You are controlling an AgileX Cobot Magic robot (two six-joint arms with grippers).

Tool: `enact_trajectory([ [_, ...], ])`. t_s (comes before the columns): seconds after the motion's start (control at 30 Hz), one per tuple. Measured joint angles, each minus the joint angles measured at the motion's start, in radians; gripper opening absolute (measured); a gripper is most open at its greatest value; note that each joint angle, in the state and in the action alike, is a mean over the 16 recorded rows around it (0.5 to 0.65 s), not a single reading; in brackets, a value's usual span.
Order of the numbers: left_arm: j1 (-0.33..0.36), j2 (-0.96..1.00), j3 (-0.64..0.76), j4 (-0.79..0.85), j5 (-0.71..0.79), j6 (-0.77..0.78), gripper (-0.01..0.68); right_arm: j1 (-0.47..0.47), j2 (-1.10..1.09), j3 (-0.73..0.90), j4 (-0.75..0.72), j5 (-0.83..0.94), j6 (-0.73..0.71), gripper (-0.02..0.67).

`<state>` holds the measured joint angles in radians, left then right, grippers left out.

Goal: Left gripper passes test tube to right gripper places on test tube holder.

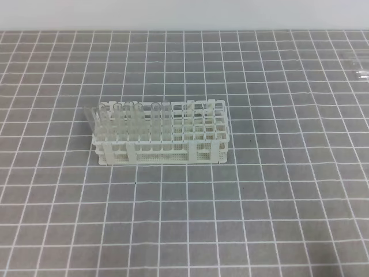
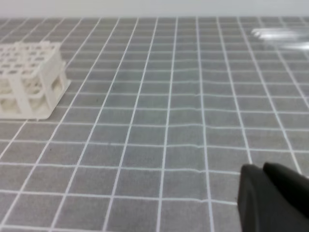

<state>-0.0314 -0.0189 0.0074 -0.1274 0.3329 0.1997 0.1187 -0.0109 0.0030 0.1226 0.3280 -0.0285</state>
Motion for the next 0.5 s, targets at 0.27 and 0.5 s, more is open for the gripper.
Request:
enact_trajectory([
  [0.27, 0.000, -0.004, 0.001, 0.000, -0.002, 0.000, 0.011, 0.000, 0.001, 0.000, 0.000, 0.000, 0.000, 0.000],
  [0.5, -0.001, -0.012, 0.004, 0.001, -0.008, -0.001, 0.011, 0.000, 0.001, 0.000, 0.000, 0.000, 0.000, -0.001],
])
